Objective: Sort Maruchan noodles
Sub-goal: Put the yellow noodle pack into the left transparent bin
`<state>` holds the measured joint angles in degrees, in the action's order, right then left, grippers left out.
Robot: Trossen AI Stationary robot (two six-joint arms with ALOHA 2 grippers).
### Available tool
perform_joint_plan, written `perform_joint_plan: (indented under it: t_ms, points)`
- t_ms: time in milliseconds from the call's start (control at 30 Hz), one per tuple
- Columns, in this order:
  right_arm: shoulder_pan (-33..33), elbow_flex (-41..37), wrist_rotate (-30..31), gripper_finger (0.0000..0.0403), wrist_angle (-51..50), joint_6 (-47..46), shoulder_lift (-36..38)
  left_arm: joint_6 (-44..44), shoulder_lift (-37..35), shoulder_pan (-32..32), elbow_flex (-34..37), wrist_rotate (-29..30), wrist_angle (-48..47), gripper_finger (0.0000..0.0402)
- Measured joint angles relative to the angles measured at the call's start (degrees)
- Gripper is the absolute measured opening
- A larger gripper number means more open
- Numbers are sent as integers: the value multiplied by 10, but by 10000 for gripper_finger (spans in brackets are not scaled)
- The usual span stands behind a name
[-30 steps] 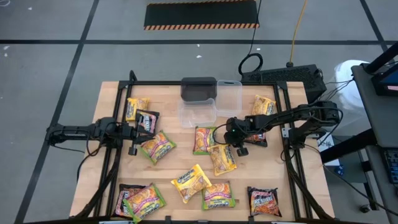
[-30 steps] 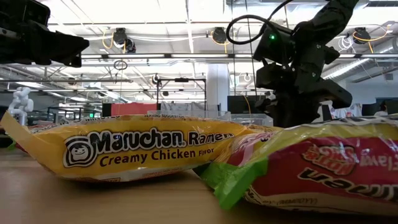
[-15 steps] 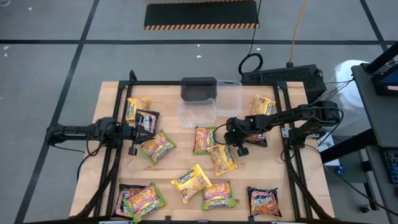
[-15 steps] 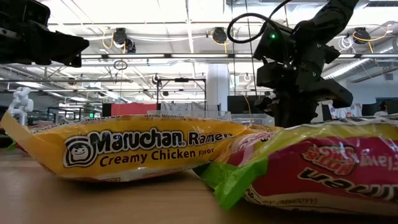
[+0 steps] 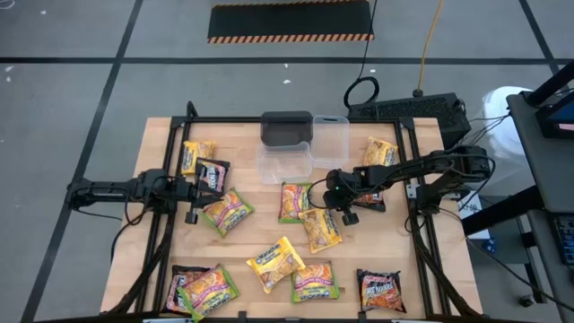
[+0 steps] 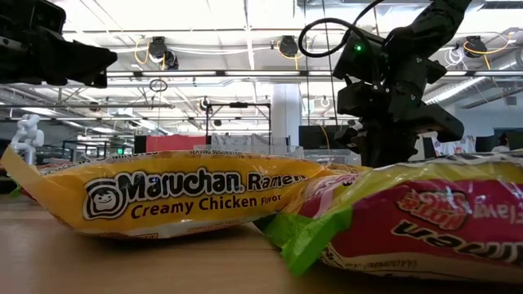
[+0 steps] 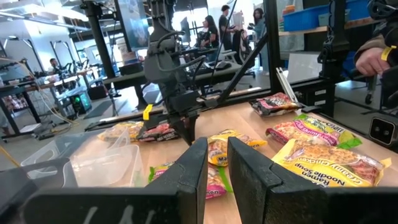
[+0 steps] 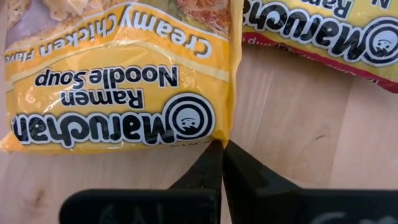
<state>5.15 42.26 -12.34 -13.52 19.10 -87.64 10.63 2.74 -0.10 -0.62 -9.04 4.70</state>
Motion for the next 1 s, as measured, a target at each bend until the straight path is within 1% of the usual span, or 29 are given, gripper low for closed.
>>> perform_joint_plan:
  t_ms: [133, 267, 400, 500, 633, 767, 1000]
  points:
    - [0, 0, 0, 0, 0, -17, 0, -7, 0, 0, 0, 0, 0, 70]
    - [0, 0, 0, 0, 0, -33, 0, -37, 0, 0, 0, 0, 3, 70]
    - [0, 0, 0, 0, 5, -28, 0, -64, 0, 0, 0, 6, 25, 70]
    - [-2, 0, 0, 0, 13, -16, 2, -108, 0, 0, 0, 33, 61, 70]
    - [-4, 0, 0, 0, 12, -4, 20, -186, 0, 0, 0, 35, 116, 70]
    - [-4, 0, 0, 0, 12, -4, 49, -257, 0, 0, 0, 35, 147, 70]
    - [-4, 0, 0, 0, 9, -5, 96, -303, 0, 0, 0, 33, 154, 70]
